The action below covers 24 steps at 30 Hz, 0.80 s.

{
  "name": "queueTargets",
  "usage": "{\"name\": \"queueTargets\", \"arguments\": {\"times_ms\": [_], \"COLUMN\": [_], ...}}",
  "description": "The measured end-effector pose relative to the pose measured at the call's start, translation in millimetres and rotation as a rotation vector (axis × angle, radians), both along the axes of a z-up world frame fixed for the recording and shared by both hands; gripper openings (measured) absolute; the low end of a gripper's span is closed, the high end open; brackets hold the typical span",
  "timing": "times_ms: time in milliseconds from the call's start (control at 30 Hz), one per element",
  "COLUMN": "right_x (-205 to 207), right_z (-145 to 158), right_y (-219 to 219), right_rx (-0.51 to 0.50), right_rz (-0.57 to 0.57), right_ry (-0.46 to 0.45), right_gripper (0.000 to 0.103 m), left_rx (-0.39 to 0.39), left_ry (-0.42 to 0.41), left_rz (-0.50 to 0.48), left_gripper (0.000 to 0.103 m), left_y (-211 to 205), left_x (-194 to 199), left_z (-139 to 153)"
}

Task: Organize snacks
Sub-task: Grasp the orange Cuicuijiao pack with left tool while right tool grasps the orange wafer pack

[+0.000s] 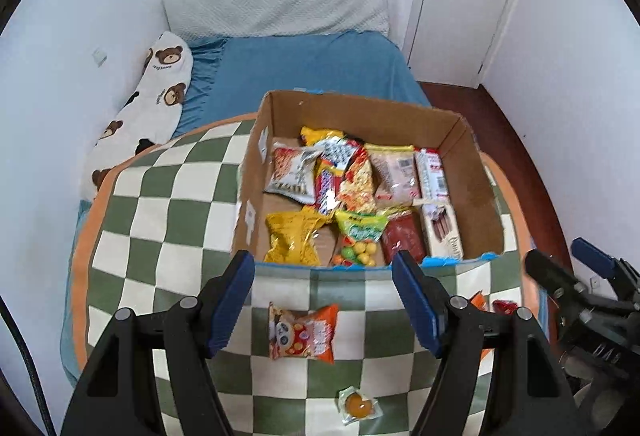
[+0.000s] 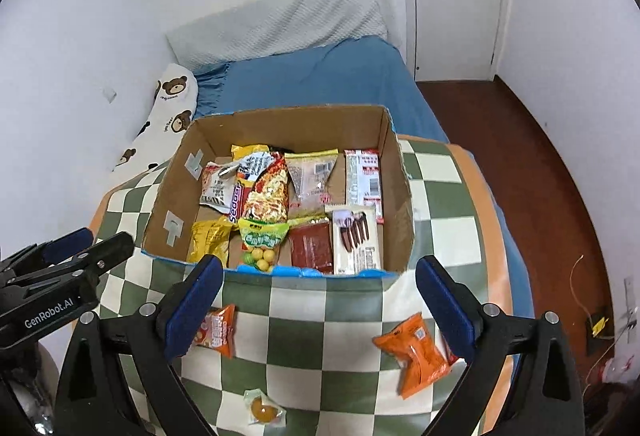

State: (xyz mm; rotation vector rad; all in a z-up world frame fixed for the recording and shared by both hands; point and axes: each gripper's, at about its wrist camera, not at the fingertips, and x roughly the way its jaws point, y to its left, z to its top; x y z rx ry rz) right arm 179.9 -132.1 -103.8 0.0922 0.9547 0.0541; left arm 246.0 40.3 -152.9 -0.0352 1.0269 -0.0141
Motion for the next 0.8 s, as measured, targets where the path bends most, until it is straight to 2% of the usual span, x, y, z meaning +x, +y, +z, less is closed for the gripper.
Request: {"name": "queueTargets", "arguments": {"times_ms": [133,300,400,500,633,800], "right_x": [-3.4,-7.5,-5.9,-3.5,-0.3,1.8], "right_z": [-22.8,-82.5,-126.4,-163.2,-195.6,-219.3], "right_y": [-26.8,-78.7,-103.9,-112.3,-103.5,-90.6], "right_rx": [0.046,0.107,0.146,0.125,0.043,-0.024], "right_rz": [-0.063,-0.194,-0.231,-0.206,-0.134,-0.068], "right_ry": [0.053,0.179,0.274,0.354,0.417,0.458], "right_gripper": [0.099,0.099,0.099,0.099,0.099,0.098], "left_rx": [0.071,0.168,0.231,0.36,0.542,0.682], "left_ry": [0.042,0.142,0.218,0.281,0.324,0.372], "left_rz": [-0.005,-0.064,-0.174,-0.33,-0.512,-0.673], "left_gripper": [0.07,0.07,0.07,0.07,0.07,0.07], "left_y": [5.6,9.9,0.6,-18.6,-43.5,-64.2], "left_x": [-7.2,-12.7,-17.6,-25.8,-34.2,-28.5], "left_z": [-27.5,-82.8,-120.7,-156.7,-197.1,-231.1]}}
